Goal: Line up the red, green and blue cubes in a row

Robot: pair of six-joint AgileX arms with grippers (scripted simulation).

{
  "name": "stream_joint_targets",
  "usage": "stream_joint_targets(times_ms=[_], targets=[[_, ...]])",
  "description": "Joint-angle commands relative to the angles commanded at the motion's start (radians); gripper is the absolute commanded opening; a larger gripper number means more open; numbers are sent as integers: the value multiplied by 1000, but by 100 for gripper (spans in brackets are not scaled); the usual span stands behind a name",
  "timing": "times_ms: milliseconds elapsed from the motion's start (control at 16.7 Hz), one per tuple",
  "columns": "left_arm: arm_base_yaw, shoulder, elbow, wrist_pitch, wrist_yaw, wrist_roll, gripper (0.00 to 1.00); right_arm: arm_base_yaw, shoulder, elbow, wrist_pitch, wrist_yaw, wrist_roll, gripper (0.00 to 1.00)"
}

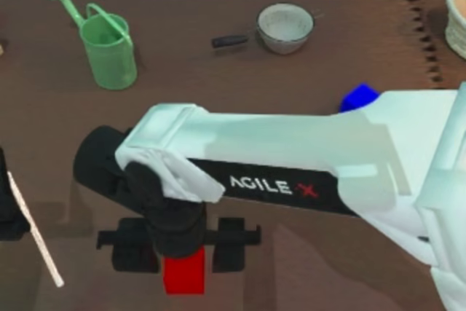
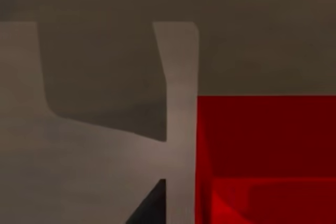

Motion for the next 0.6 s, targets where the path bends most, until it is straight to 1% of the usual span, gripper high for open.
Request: stream_joint_targets(times_ms=[60, 600], targets=[[0, 0, 0, 0, 0, 0, 100, 0, 0, 0, 0, 0, 0, 100], [0, 0, 0, 0, 0, 0, 100, 0, -1, 3, -4, 0, 0, 100]])
